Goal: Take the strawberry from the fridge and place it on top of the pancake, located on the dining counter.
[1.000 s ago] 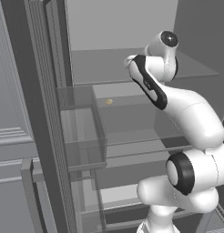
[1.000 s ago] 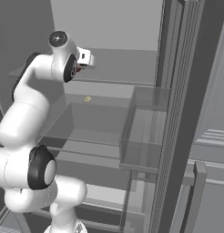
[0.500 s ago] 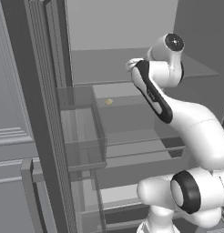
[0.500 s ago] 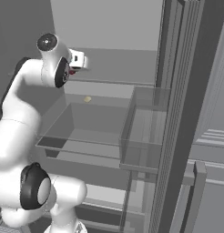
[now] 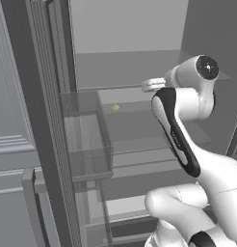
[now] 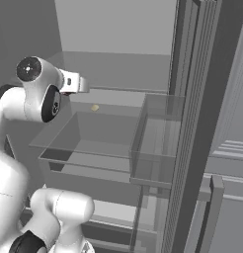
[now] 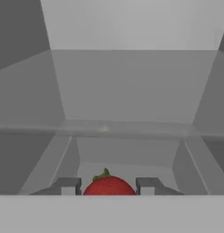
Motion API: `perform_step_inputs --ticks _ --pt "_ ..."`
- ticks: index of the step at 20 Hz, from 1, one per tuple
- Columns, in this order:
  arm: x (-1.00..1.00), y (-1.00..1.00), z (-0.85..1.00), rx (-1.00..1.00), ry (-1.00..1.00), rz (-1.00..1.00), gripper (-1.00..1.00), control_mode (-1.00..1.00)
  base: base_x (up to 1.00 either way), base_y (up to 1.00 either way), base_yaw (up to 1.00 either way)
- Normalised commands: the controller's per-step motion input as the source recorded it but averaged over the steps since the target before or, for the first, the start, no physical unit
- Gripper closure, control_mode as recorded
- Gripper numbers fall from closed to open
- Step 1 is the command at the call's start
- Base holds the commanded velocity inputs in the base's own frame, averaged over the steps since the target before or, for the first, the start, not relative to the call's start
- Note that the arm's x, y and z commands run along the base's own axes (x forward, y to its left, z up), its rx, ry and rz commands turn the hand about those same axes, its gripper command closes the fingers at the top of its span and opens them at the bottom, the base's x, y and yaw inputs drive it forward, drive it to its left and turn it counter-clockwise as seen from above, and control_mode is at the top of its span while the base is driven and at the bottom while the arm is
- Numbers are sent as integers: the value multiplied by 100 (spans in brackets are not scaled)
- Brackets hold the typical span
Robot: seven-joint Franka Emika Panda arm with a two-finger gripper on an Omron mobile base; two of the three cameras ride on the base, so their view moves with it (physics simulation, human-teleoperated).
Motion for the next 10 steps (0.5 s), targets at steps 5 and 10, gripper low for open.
perform_step_inputs --ticks 5,10 --pt "-100 -5 5 -1 26 0 100 -100 0 0 0" --pt "-77 0 -11 -2 15 0 100 -100 0 0 0"
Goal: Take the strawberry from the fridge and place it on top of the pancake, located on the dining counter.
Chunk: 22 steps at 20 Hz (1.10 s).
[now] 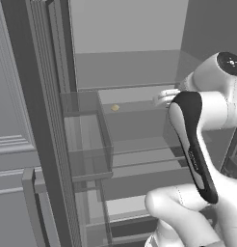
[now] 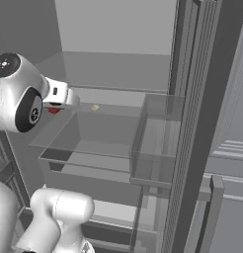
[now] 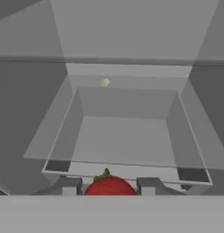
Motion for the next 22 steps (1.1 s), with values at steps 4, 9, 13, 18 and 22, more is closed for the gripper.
perform_step_inputs --ticks 4,9,13,18,22 --pt "-56 0 -47 -1 -7 0 100 -100 0 0 0" --pt "-52 0 -37 0 0 0 100 -100 0 0 0" --pt "-22 0 0 0 0 0 100 100 -75 0 0" --pt "0 0 0 0 0 0 100 100 -100 0 0" --pt "0 0 0 0 0 0 100 100 -100 0 0"
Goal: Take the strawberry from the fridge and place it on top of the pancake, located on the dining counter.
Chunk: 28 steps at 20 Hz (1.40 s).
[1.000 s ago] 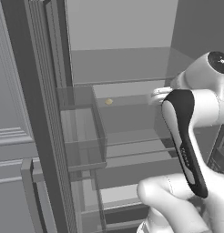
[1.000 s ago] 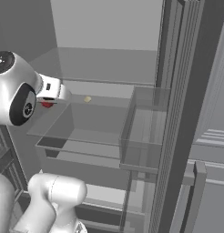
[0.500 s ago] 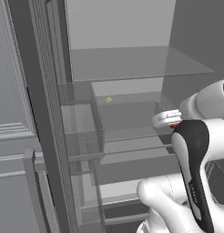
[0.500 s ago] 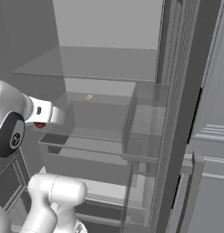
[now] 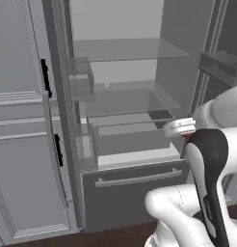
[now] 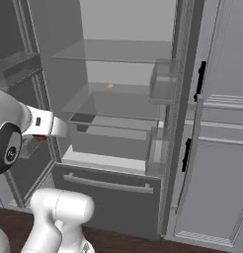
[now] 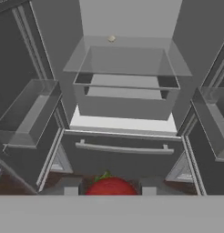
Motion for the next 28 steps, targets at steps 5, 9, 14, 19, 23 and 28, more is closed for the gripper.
perform_step_inputs --ticks 5,9,14,19,23,28 --pt "0 0 0 0 0 0 100 100 -78 0 12" --pt "0 0 0 0 0 0 100 100 -52 -5 75" --pt "0 0 0 0 0 0 100 100 -40 -12 94" --pt "0 0 0 0 0 0 100 100 -43 -4 95" --pt "0 0 0 0 0 0 100 100 -42 0 94" --pt "0 0 0 0 0 0 100 100 -41 0 95"
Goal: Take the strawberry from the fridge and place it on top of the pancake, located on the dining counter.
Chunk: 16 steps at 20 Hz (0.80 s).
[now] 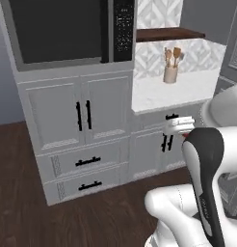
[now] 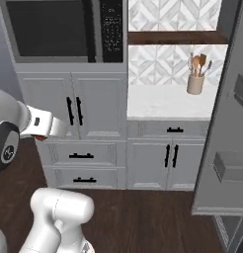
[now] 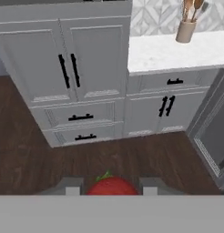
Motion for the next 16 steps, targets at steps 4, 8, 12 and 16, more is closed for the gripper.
perform_step_inputs --ticks 4,8,12,16 --pt "0 0 0 0 0 0 100 100 -38 0 95" --pt "0 0 0 0 0 0 100 100 -34 0 96" --pt "0 0 0 0 0 0 100 100 11 0 84" --pt "0 0 0 0 0 0 100 100 92 1 58"
